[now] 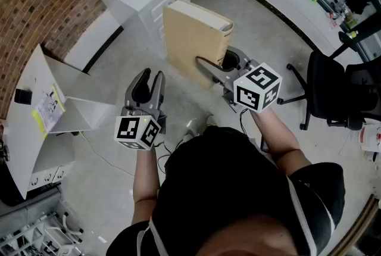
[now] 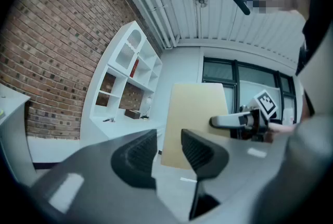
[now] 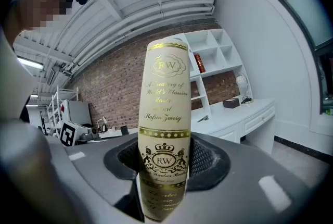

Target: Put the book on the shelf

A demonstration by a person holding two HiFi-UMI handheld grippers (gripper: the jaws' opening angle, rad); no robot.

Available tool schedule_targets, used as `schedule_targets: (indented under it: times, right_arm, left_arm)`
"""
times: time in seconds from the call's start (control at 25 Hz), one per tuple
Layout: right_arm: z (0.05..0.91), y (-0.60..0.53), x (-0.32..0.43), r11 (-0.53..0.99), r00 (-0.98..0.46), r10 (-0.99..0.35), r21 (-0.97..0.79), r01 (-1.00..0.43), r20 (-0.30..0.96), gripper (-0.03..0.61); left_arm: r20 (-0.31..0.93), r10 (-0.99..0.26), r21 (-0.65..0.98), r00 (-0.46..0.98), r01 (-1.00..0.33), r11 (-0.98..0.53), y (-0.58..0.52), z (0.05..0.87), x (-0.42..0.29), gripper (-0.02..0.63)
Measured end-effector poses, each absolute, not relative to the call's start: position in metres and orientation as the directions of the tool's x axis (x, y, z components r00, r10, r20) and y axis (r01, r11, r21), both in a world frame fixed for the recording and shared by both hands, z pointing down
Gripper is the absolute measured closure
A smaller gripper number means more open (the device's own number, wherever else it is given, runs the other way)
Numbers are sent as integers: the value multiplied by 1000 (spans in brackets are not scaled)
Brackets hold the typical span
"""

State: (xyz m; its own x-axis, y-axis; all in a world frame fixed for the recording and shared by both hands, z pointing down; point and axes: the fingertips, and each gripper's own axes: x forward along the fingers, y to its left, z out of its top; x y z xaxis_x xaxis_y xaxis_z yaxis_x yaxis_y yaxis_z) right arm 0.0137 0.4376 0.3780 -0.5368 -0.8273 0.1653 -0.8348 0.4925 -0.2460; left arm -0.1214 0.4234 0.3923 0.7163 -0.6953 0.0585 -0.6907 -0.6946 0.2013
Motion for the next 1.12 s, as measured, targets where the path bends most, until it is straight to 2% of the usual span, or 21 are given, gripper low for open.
schedule_targets:
  times: [0.48, 1.12]
  right_arm:
    - [379, 436, 40, 521, -572, -806, -273, -808, 155, 365]
    - [387, 417, 82, 594, -648, -745, -284, -753, 159, 365]
  left_arm:
    - [69, -703, 190, 708, -701, -687, 423, 395, -89, 474]
    - [74, -794, 189, 603, -790, -583, 412, 394, -53, 488]
